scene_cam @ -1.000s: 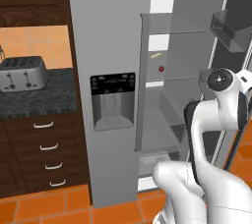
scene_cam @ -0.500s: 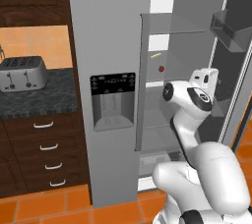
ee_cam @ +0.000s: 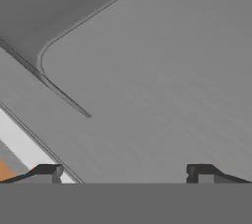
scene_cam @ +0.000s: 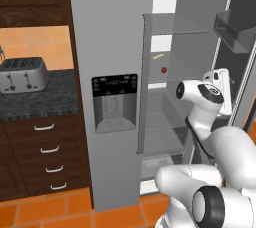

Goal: Take the strawberry from the fridge and place it on top of the pancake, located on the dining counter.

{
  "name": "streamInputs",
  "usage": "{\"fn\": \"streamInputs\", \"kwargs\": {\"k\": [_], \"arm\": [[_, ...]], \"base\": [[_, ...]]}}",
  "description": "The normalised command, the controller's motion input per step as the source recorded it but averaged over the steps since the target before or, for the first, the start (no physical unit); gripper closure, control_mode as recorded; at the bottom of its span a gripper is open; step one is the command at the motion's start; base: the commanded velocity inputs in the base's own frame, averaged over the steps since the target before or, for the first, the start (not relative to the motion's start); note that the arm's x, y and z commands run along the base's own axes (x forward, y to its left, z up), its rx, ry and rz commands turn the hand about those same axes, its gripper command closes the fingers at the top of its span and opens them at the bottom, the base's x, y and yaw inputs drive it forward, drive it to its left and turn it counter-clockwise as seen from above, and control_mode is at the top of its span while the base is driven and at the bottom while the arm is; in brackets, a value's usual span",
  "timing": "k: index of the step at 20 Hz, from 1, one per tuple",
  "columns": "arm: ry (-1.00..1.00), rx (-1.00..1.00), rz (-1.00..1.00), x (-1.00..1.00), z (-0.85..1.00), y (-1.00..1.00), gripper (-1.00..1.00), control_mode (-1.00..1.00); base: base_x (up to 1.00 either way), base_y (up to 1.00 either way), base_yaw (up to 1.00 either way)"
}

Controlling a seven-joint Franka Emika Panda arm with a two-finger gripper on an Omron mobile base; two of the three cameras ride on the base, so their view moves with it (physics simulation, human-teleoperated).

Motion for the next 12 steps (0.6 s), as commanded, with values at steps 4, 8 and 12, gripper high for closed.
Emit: {"fn": "streamInputs", "kwargs": {"k": [4, 8, 12], "arm": [[0.16, 0.00, 0.00, 0.03, 0.00, -0.59, -1.00, -1.00], [0.09, 0.00, 0.00, -0.03, 0.00, -0.63, -1.00, -1.00], [0.07, 0.00, 0.00, -0.11, 0.00, -0.71, -1.00, -1.00]], "base": [[0.00, 0.00, 0.00], [0.00, 0.00, 0.00], [0.00, 0.00, 0.00]]}}
